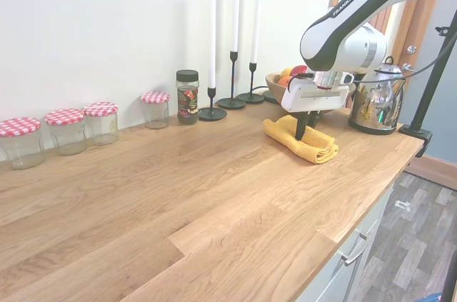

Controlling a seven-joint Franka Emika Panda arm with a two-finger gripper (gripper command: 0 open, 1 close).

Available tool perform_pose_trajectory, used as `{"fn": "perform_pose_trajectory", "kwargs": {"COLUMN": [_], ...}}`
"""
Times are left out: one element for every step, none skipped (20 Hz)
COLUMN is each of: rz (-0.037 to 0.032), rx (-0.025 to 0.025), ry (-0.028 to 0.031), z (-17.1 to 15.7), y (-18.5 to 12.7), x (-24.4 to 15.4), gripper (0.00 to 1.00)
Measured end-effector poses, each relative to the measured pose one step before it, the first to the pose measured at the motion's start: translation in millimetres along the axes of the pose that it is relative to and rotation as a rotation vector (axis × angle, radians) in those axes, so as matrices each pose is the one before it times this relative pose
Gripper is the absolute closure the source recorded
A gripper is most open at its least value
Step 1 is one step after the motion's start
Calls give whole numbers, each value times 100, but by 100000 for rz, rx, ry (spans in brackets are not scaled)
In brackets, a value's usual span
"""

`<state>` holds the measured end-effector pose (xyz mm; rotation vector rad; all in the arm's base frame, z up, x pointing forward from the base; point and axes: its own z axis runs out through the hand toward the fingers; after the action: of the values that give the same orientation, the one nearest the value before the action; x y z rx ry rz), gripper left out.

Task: Wipe the counter

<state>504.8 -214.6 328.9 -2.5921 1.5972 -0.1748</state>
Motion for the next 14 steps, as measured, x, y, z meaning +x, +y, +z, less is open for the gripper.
{"fn": "perform_pose_trajectory", "kwargs": {"rz": [-795,-999,-1136,-1530,-1519,-1406,-1511,-1517,-1466,-1456,-1743,-1469,-1728,-1571], "rx": [-196,-138,-132,-232,-151,-201,-168,-335,-245,-191,-405,-376,-423,-409], "ry": [198,152,103,126,-28,-6,-56,81,131,229,308,318,379,375], "z": [8,7,8,13,38,39,38,37,41,19,-18,-61,-63,-47], "y": [-157,-280,-410,-630,-877,-928,-1065,-1098,-1060,-1041,-1057,-1078,-1018,-1036], "x": [-123,-224,-338,-530,-762,-838,-1014,-1112,-1180,-1230,-1344,-1381,-1372,-1454], "gripper": [100,100,100,100,100,100,100,100,100,100,100,100,100,100]}}
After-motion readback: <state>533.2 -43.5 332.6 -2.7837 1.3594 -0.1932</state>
